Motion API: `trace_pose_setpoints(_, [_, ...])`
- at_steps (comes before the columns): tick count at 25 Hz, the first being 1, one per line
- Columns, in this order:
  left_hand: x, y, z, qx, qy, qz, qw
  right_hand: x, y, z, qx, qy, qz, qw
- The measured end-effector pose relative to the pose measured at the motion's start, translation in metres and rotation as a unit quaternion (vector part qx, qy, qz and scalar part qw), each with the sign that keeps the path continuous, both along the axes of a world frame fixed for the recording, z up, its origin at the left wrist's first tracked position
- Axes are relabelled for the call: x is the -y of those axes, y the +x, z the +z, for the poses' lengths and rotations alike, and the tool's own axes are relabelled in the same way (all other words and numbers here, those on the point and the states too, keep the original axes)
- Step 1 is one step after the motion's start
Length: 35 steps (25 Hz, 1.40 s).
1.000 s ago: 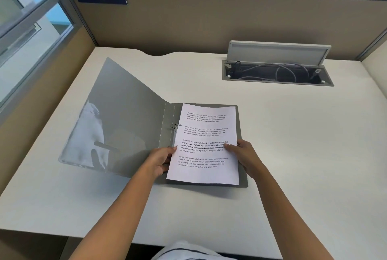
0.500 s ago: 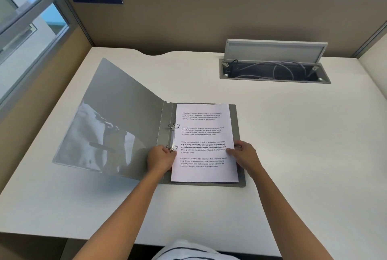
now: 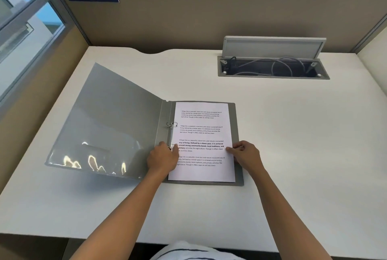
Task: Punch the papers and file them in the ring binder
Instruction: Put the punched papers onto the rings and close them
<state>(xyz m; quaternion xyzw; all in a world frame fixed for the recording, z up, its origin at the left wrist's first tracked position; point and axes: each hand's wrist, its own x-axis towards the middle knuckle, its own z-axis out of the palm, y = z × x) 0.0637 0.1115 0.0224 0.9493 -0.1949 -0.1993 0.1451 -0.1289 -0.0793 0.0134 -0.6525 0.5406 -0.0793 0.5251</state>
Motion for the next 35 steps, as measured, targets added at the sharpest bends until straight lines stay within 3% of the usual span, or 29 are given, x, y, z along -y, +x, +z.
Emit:
trace_pose_setpoints(14, [0.005, -0.015, 0.004, 0.002, 0.021, -0.008, 1.000, 0.001, -0.006, -0.001, -0.024, -0.003, -0.009, 1.000])
trace_pose_setpoints(22, [0.021, -0.038, 0.023, -0.086, 0.044, -0.046, 0.994, 0.016, -0.032, 0.013, -0.069, -0.008, -0.035, 0.997])
trace_pose_setpoints(25, [0.040, -0.050, 0.043, -0.106, -0.049, -0.070, 0.991, 0.011, -0.031, 0.021, -0.025, -0.013, -0.016, 0.999])
trace_pose_setpoints(27, [0.060, -0.059, 0.052, -0.211, -0.184, -0.047, 0.959, 0.003, -0.026, 0.029, 0.043, -0.018, 0.018, 0.999])
trace_pose_setpoints(30, [0.085, -0.067, 0.059, -0.395, -0.329, 0.039, 0.857, -0.012, -0.014, 0.044, 0.152, 0.027, 0.067, 0.986])
trace_pose_setpoints(32, [0.090, -0.068, 0.055, -0.468, -0.371, 0.094, 0.797, -0.020, -0.007, 0.046, 0.196, 0.053, 0.097, 0.974])
trace_pose_setpoints(35, [0.087, -0.065, 0.044, -0.510, -0.379, 0.115, 0.764, -0.027, -0.002, 0.043, 0.213, 0.059, 0.111, 0.969])
